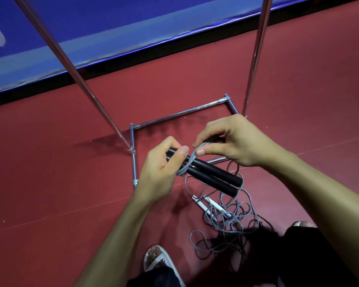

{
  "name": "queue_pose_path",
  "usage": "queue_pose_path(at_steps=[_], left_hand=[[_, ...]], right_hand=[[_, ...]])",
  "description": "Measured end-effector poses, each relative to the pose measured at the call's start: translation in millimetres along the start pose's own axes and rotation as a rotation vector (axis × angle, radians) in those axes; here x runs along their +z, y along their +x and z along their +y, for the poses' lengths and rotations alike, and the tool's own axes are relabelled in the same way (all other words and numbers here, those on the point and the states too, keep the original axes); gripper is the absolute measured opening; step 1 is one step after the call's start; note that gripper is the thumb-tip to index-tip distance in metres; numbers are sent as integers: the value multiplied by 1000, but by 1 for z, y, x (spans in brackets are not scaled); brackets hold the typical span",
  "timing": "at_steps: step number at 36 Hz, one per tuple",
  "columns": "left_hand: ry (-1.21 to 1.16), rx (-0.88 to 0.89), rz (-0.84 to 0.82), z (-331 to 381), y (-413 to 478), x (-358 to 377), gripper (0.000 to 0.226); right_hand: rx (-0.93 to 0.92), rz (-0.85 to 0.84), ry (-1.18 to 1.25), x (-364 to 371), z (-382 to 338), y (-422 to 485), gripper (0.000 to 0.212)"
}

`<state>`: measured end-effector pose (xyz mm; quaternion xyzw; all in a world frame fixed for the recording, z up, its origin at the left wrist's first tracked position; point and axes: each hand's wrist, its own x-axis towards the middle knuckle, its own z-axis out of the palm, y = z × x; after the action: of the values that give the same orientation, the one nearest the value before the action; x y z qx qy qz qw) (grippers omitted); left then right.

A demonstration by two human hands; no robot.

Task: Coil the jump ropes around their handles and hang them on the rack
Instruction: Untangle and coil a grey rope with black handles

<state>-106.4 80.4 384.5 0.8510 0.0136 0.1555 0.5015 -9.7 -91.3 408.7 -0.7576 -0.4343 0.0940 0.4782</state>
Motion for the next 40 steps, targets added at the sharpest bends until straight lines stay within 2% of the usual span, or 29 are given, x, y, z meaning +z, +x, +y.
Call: queue_pose_path(at_steps=[6, 11, 15, 20, 22, 25, 31, 34, 37, 40], left_hand=[[-101, -131, 97, -11, 2, -1, 26], [-170, -205, 162, -15, 4, 3, 29], [-121, -194, 150, -13, 2, 5, 29], [-5, -143, 51, -6, -2, 2, 31], [-80, -160, -14, -3, -3, 1, 28], [-176, -162, -77, 0, -5, 1, 26], [-384, -149, -152, 7, -13, 4, 24], [-562, -222, -81, 11, -13, 8, 23], [-669, -296, 7, 14, -10, 13, 22], [-707, -307, 71, 13, -8, 14, 23]], right_hand=[[49, -20, 77, 2, -5, 4, 12], [6, -127, -61, -1, -7, 3, 22], [-135, -146, -301, 0, -3, 4, 10], [-111, -117, -337, 1, -2, 5, 19], [-90, -143, -271, -2, -2, 7, 19], [74, -214, -95, -10, -4, 7, 13], [228, -230, 324, 0, 3, 3, 12], [309, -184, 634, 14, 11, -1, 5], [332, -168, 812, 30, 22, -3, 19], [337, -129, 810, 43, 28, -3, 37]])
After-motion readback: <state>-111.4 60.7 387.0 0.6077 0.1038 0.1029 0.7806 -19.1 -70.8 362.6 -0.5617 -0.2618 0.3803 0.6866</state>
